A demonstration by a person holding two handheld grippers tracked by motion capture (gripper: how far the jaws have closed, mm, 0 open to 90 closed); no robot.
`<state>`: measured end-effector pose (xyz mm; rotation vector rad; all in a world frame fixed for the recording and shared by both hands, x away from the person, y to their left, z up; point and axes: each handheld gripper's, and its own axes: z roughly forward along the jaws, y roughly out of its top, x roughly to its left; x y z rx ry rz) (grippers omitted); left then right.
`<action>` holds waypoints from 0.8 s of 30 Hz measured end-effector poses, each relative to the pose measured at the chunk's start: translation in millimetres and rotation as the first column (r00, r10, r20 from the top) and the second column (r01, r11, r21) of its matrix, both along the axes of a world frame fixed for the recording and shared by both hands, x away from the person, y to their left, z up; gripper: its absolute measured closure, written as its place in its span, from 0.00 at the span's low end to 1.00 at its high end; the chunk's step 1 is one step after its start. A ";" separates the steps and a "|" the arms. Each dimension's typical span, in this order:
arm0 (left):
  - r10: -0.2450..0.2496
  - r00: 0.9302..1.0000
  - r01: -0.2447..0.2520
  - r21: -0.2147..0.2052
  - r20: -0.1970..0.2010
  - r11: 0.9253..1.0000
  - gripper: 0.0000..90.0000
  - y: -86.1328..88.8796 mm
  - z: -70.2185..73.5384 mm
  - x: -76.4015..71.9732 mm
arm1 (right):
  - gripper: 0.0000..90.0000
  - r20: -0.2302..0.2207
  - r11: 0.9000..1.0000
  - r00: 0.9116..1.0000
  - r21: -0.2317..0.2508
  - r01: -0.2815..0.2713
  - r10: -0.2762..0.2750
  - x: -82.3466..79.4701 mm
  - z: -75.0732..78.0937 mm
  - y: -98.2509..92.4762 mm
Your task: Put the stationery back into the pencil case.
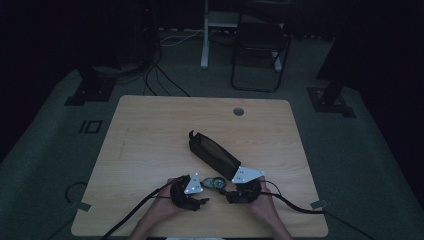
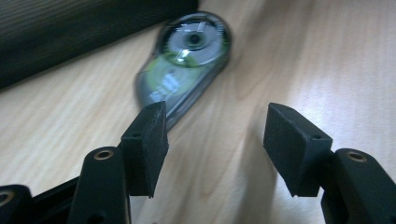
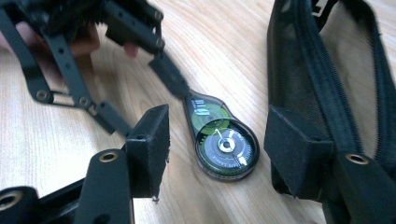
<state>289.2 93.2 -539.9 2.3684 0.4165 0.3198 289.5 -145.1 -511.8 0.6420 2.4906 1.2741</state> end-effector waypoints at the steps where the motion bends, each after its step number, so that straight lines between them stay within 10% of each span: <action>1: 0.020 1.000 -0.020 -0.016 0.006 1.000 0.44 3.9 2.9 2.5 | 0.44 -0.002 1.000 1.000 -0.004 0.000 0.000 0.2 -0.8 1.4; 13: 0.131 0.990 -0.127 -0.073 0.058 0.989 0.42 26.2 19.1 21.0 | 0.35 0.002 0.998 0.999 -0.045 -0.041 0.042 3.6 -11.8 13.7; 24: 0.235 0.969 -0.222 -0.148 0.078 0.964 0.41 57.0 39.1 37.1 | 0.34 0.008 0.997 1.000 -0.081 -0.013 0.014 11.1 -20.6 24.1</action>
